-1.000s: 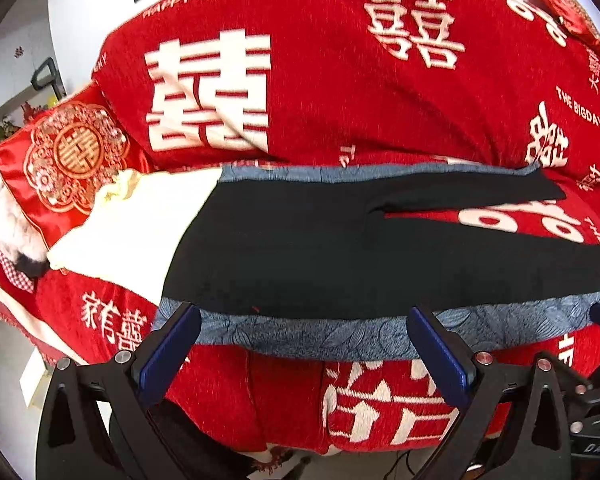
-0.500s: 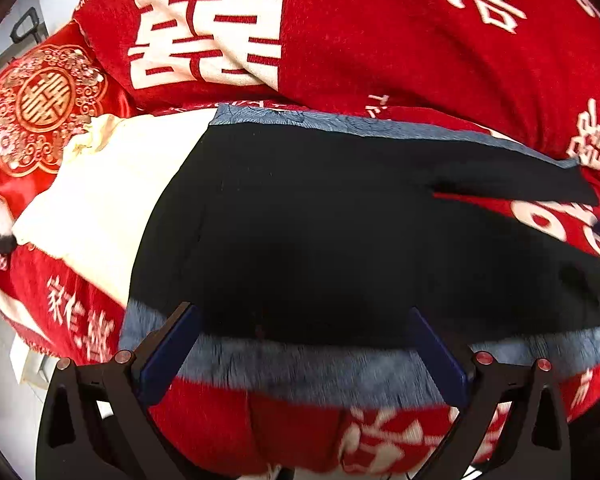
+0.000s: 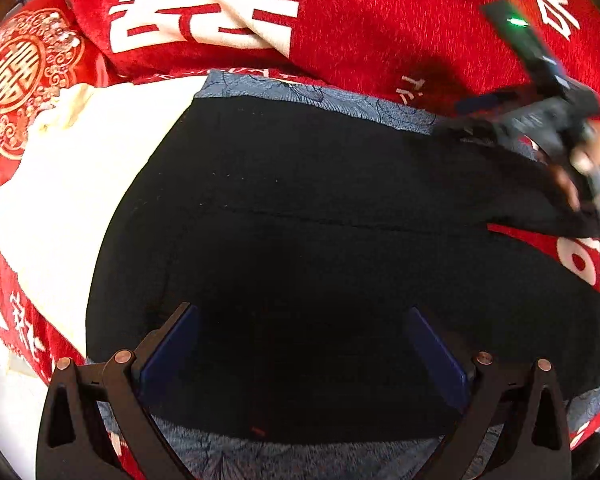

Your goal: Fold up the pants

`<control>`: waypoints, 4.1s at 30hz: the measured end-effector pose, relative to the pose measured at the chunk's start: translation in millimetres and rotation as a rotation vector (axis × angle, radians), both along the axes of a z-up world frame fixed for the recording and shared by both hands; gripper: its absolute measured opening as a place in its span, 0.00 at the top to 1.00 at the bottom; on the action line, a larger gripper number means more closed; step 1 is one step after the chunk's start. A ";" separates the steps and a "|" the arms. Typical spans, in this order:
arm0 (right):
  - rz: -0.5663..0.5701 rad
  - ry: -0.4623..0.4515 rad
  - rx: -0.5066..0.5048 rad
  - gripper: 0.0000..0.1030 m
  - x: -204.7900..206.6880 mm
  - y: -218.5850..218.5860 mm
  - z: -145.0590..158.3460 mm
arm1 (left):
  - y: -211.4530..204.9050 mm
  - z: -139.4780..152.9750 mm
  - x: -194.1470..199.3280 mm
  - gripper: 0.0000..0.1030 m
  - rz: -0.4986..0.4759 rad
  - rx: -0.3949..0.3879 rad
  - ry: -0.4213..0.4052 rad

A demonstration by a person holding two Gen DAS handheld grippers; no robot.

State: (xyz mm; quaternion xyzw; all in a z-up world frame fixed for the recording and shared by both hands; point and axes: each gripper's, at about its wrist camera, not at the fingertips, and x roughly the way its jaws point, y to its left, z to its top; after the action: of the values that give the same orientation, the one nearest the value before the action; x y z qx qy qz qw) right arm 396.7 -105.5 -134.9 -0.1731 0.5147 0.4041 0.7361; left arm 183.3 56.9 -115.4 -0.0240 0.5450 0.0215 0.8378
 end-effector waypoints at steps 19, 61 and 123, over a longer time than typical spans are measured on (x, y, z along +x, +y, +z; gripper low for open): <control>0.191 -0.027 -0.026 0.87 -59.8 11.0 22.1 | 34.6 18.6 46.4 0.00 0.092 -0.264 0.004; 0.183 -0.527 -0.252 0.88 -296.6 44.3 27.7 | 80.5 -3.4 -47.0 0.82 0.330 -0.667 -0.032; -1.151 0.070 -0.224 0.00 -149.8 -157.1 18.0 | -1.4 14.8 -70.3 0.26 0.020 -0.237 0.013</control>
State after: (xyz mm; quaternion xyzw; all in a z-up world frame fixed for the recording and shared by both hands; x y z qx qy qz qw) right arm 246.9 -262.5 -117.0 0.0710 0.5892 -0.1121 0.7970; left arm 112.9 55.5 -100.6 -0.1284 0.5487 -0.0344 0.8254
